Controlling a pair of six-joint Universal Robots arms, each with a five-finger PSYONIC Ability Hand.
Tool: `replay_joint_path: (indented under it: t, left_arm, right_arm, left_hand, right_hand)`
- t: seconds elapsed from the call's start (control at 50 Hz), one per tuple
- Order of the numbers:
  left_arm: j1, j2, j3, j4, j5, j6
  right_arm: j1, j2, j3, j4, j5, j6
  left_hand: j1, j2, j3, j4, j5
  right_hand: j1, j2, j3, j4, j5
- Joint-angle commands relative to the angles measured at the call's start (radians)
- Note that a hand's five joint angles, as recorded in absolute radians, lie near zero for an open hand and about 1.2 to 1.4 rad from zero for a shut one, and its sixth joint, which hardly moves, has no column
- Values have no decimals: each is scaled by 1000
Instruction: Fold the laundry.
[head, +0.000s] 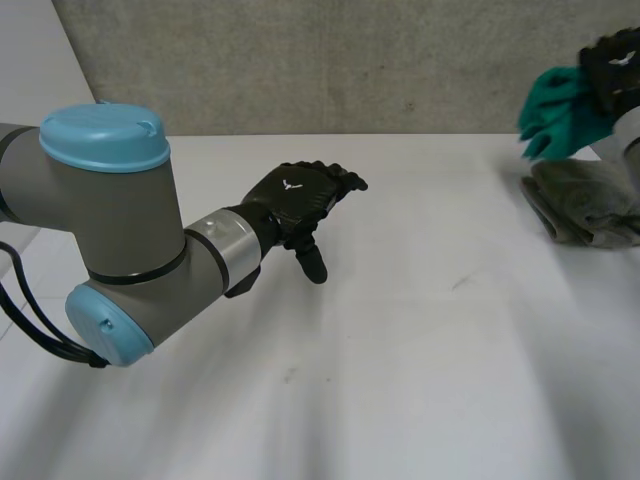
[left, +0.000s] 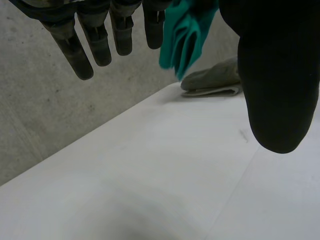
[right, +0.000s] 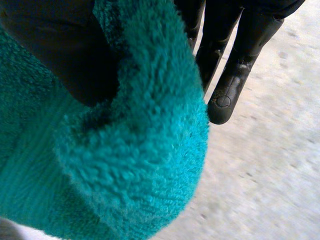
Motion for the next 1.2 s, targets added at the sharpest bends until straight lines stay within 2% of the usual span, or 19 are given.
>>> replay_joint_path:
  t: [0.02, 0.16, 0.22, 0.24, 0.32, 0.6, 0.8, 0.92, 1.1, 1.18, 1.2]
  left_arm:
    - [-2, -2, -5, -1, -3, -2]
    - [-5, -10, -17, 0, -3, -2]
    - [-8, -13, -20, 0, -3, -2]
    - [-9, -15, -20, 0, -3, -2]
    - [-9, -18, -20, 2, -3, -2]
    - [-8, -21, -18, 3, -3, -2]
    - [-8, -21, -22, 2, -3, -2]
    - [-9, -22, -25, 3, -3, -4]
    - [-9, -30, -25, 3, -3, -4]
    - [-9, -30, -25, 3, -3, -4]
    - [-9, -28, -25, 3, -3, -4]
  right_arm:
    - [-92, 75, -64, 4, -36, 47]
    - [-153, 112, 21, 14, -124, 47]
    - [-203, 110, 90, 33, -209, 47]
    - [-221, 104, 129, 37, -264, 47]
    - [-249, 89, 191, 37, -355, 47]
    - [-270, 7, 199, 16, -368, 70]
    - [-266, -11, 189, -111, -374, 210]
    - [-273, -2, 265, -156, -382, 216]
    - [-350, -11, 436, -190, -510, 213]
    - [-359, -19, 463, -167, -521, 198]
    - [-362, -25, 464, -148, -520, 189]
  left_hand:
    - [23, 6, 3, 6, -5]
    - [23, 6, 3, 6, -5]
    - [23, 6, 3, 6, -5]
    - [23, 6, 3, 6, -5]
    - [23, 6, 3, 6, -5]
    - [23, 6, 3, 6, -5]
    - [23, 6, 3, 6, -5]
    - [23, 6, 3, 6, -5]
    - [23, 6, 3, 6, -5]
    - [23, 6, 3, 6, -5]
    - [23, 6, 3, 6, -5]
  right_hand:
    - [481, 231, 248, 208, 288]
    - [481, 231, 248, 208, 288]
    - [481, 231, 248, 208, 288]
    - [481, 231, 248, 208, 288]
    - [481, 231, 248, 208, 288]
    - [481, 231, 248, 208, 288]
    - [481, 231, 248, 208, 288]
    - [481, 231, 248, 208, 288]
    - [481, 231, 248, 208, 288]
    - [481, 231, 248, 208, 288]
    - [381, 130, 147, 107, 187]
